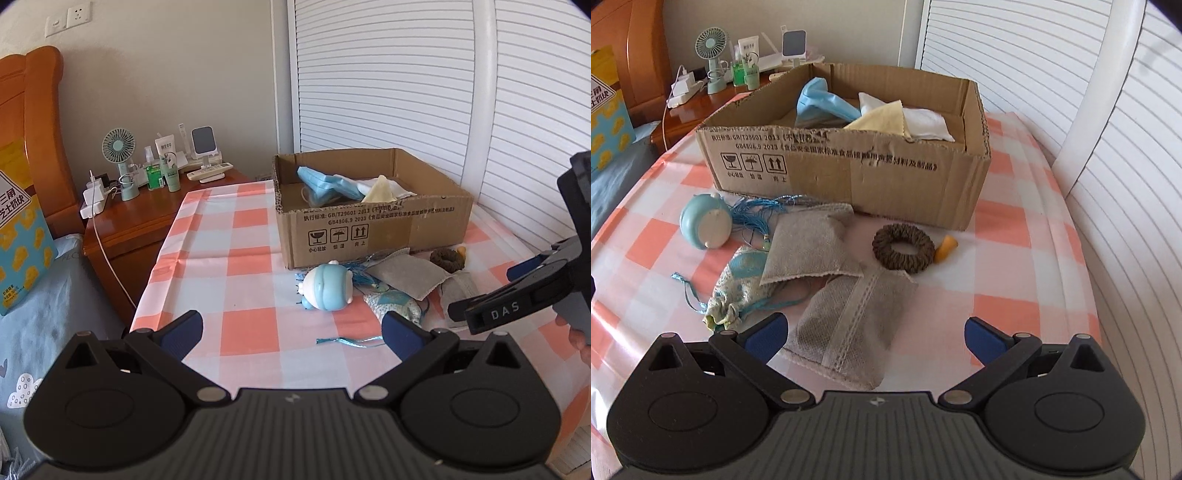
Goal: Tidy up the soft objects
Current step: 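Move the left tool to the blue round plush toy while the right tool reaches the grey sachet, then close the left tool on the blue plush toy while the right tool grasps the grey linen sachet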
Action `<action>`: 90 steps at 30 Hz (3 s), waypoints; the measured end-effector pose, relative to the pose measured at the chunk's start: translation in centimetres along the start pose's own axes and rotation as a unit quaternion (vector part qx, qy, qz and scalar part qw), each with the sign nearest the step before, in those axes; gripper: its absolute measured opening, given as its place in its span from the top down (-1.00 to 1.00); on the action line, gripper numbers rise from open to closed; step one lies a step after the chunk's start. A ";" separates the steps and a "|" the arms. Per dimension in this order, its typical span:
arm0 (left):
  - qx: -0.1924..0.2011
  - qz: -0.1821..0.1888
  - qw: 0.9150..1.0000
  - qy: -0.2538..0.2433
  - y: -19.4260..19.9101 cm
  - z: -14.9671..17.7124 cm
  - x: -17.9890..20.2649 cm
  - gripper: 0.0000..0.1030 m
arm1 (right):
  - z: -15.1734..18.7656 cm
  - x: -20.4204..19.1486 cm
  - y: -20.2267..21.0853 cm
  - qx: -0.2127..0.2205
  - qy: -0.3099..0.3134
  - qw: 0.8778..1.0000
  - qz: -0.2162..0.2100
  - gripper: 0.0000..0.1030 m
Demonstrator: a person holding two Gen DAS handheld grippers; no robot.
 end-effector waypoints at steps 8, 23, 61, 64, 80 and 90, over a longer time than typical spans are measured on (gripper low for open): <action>-0.010 0.005 1.000 -0.002 -0.4 0.2 0.2 -0.99 | 0.3 0.1 -2.5 -0.008 -0.034 0.999 0.030 -1.00; -0.049 0.041 0.998 -0.018 -3.0 0.5 1.9 -0.99 | 2.6 2.6 -1.3 0.027 -0.048 0.998 0.028 -1.00; -0.096 0.059 0.994 -0.017 -12.7 -0.2 2.0 -0.99 | 2.5 2.3 -1.3 0.043 -0.016 0.999 0.013 -1.00; -0.095 0.077 0.992 -0.008 -12.8 -0.5 2.1 -0.95 | 2.4 2.3 -1.3 0.043 -0.015 0.999 0.011 -1.00; -0.086 0.127 0.987 0.050 -13.1 -1.9 1.8 -0.05 | 2.5 2.2 -1.3 0.050 -0.012 0.999 0.013 -1.00; -0.086 0.126 0.987 0.052 -13.1 -1.9 1.8 -0.05 | 1.5 1.1 -1.7 0.052 0.019 0.998 0.000 -0.78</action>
Point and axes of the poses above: each gripper's, at about its wrist camera, not at the fingertips, and y roughly against the way its jaws point, x to its right, z to its underside, the point moved 4 cm from there along -y, roughly the way its jaws point, and after that the axes turned 6 degrees about -z, right-handed, at the moved point
